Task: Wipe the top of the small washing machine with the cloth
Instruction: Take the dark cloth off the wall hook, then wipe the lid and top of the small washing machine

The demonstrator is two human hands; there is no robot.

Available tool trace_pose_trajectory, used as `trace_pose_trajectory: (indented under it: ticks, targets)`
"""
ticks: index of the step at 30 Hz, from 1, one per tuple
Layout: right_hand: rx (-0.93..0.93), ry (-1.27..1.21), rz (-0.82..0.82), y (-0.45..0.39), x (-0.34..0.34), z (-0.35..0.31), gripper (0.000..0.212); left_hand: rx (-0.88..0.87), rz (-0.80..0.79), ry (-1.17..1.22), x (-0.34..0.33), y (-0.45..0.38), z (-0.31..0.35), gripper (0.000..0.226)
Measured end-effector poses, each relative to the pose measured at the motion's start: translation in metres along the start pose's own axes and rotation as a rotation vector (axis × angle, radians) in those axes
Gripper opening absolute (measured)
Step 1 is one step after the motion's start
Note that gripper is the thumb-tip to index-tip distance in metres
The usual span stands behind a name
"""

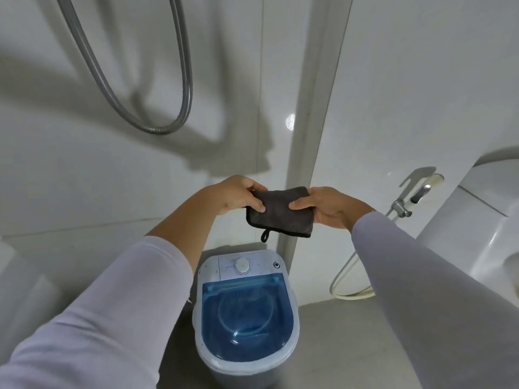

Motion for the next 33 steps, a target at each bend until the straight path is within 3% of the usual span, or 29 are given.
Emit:
trace_pose_trajectory:
  ticks: [3,6,7,11,14,21,28,33]
  targets:
    - [0.028,0.106,-0.003,-0.023,0.002,0.021,0.050,-0.058,0.062,-0.305,-0.011,-0.015,-0.014,0.043]
    - [0.046,0.196,0.011,-0.044,0.005,0.040,0.092,-0.116,0.099,-0.517,-0.020,-0.028,-0.029,0.041]
    - [0.052,0.277,0.010,-0.048,0.003,0.045,0.091,-0.134,0.114,-0.575,-0.024,-0.031,-0.034,0.041]
    - [0.163,0.690,0.142,-0.054,0.000,0.062,0.040,-0.186,0.203,-0.734,-0.040,-0.027,-0.051,0.033]
    - [0.278,0.781,0.259,-0.045,-0.001,0.069,0.027,-0.224,0.293,-0.781,-0.049,-0.011,-0.061,0.029]
    - [0.356,0.562,0.292,0.006,-0.006,0.096,0.032,-0.289,0.434,-0.706,-0.070,0.043,-0.067,0.031]
    - [0.397,0.002,0.029,0.051,-0.028,0.129,0.025,-0.396,0.409,-0.519,-0.093,0.087,-0.074,0.021]
    - [0.459,-0.165,0.014,0.067,-0.032,0.148,0.012,-0.405,0.449,-0.455,-0.107,0.095,-0.084,0.030]
Point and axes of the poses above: each hand's wrist, its own y-axis away from the middle knuckle, its own x-axis out of the back of the hand, z = x × y, the point moved 6 cm from there along -y, towards the middle knuckle, and after that the axes turned 2 degrees about -x, right-handed, at the moved point
